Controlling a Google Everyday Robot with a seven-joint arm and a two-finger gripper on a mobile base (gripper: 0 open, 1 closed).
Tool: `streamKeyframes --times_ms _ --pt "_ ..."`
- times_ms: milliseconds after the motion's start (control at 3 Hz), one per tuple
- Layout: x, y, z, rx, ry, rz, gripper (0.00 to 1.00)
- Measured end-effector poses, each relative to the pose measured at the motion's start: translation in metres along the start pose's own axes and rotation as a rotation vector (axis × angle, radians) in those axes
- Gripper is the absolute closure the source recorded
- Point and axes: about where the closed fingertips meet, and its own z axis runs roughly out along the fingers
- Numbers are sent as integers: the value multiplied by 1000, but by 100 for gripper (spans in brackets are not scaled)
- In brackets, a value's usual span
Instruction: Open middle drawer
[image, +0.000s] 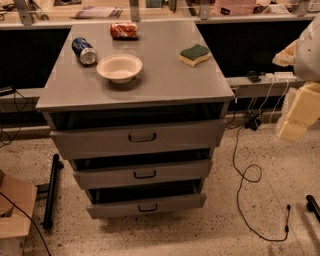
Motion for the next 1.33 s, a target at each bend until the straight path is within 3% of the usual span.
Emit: streamKeyframes --times_ms 667,1000,1333 --pt "-8 7 14 -24 -12 -20 0" --pt "-8 22 45 -75 -30 -22 0" --pt "-5 32 97 -156 -86 -42 0"
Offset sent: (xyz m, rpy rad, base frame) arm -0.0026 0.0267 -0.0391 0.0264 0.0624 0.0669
